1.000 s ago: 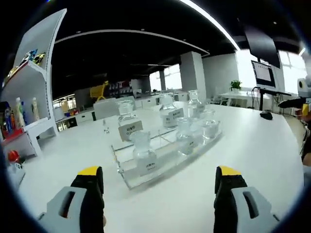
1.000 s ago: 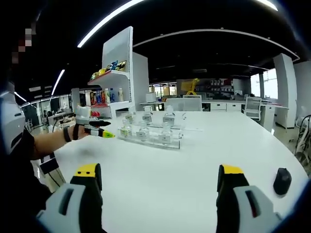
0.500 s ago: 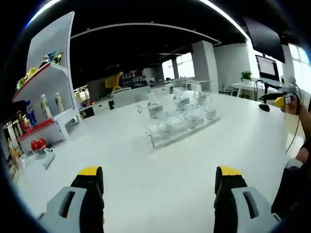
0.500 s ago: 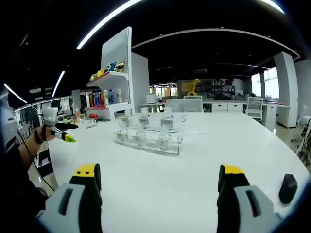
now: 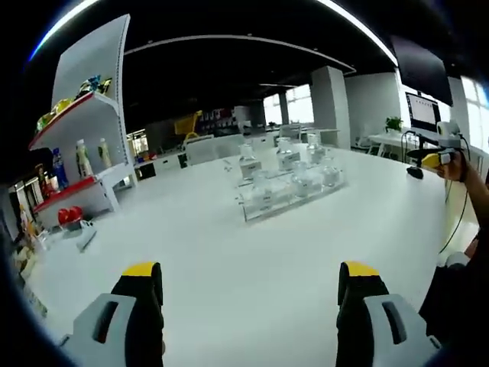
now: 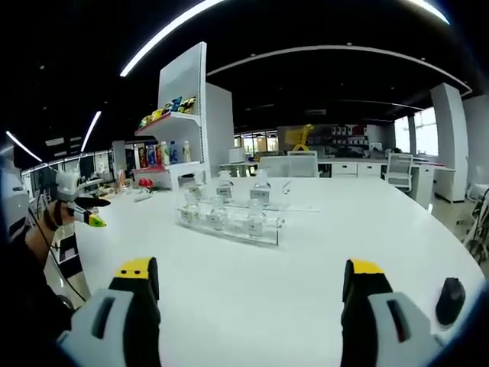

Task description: Identify the label on the chemical reagent bottle, grasp the chemical reagent bottle, and place it in the designated position on the reagent rack

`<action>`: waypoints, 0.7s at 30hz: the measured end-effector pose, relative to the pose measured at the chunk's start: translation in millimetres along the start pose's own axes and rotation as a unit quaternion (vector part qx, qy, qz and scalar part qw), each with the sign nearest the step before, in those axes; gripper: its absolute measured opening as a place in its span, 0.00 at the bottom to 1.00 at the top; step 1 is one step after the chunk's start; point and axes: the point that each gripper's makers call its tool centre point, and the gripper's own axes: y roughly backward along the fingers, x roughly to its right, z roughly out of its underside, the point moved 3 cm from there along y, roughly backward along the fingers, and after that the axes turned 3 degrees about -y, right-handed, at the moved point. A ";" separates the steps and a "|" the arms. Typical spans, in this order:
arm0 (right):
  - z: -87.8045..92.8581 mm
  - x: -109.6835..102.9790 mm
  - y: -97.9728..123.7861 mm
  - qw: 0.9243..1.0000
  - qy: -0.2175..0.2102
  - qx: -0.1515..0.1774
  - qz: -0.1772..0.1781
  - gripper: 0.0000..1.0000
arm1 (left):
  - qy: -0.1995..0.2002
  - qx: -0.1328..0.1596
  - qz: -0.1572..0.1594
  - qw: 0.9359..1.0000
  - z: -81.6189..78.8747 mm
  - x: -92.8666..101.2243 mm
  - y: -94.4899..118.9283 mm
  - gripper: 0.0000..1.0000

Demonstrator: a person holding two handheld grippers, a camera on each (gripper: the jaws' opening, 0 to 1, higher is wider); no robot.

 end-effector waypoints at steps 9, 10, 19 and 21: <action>2.3 -4.2 1.2 1.000 0.006 -0.003 -0.001 0.97 | 0.008 0.005 0.018 1.000 -3.1 9.3 0.5 0.95; 2.3 -4.1 1.4 1.000 0.007 -0.003 -0.001 0.97 | 0.005 0.001 0.019 1.000 -2.4 9.7 0.1 0.95; 2.4 -1.3 2.8 1.000 0.003 -0.002 0.005 0.97 | -0.016 -0.010 0.016 1.000 0.4 13.9 -7.3 0.95; 6.2 -1.1 2.4 1.000 0.003 -0.007 0.006 0.97 | -0.017 -0.009 0.022 1.000 0.8 15.8 -7.3 0.95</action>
